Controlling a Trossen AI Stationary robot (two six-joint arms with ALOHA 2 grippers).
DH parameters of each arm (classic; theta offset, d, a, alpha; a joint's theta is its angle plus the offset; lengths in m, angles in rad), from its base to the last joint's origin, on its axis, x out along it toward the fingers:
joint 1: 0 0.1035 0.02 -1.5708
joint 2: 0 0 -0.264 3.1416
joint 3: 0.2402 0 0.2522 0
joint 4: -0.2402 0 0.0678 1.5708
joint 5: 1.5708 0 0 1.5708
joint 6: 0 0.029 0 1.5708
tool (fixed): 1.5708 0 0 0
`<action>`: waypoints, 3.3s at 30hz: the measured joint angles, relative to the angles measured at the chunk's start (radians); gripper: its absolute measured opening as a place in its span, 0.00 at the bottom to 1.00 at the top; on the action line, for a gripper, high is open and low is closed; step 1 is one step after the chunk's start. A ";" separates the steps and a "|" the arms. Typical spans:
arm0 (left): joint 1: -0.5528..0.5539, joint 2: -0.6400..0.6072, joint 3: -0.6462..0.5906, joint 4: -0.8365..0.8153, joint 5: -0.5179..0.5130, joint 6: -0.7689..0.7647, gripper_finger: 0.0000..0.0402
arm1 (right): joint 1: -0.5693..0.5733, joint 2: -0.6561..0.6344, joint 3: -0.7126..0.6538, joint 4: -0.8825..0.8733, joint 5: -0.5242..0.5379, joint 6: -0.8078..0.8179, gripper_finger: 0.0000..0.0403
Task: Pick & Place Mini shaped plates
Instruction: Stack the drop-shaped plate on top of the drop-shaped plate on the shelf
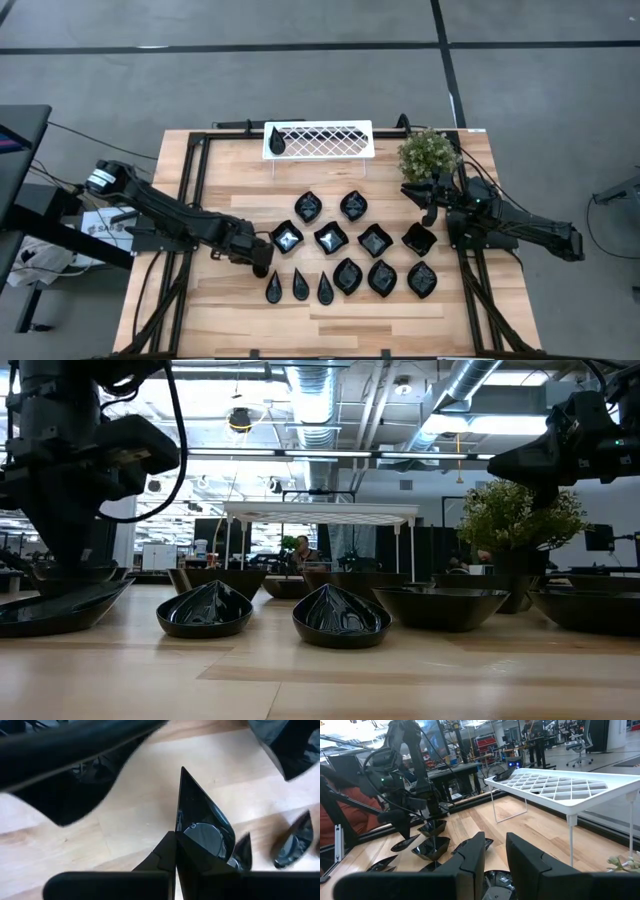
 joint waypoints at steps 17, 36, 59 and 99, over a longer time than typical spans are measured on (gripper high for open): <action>0.001 -0.076 0.000 -0.018 0.025 0.004 0.01 | 0.000 0.000 0.000 0.000 0.000 0.000 0.18; 0.076 -0.113 0.001 0.171 0.029 0.436 0.01 | 0.000 0.000 0.000 0.001 0.000 0.000 0.18; 0.151 -0.113 0.001 0.387 0.027 0.630 0.01 | 0.000 0.000 0.000 0.001 0.000 0.000 0.18; 0.856 -0.110 0.420 0.011 -0.098 1.161 0.01 | 0.000 0.000 0.000 0.001 0.067 0.000 0.18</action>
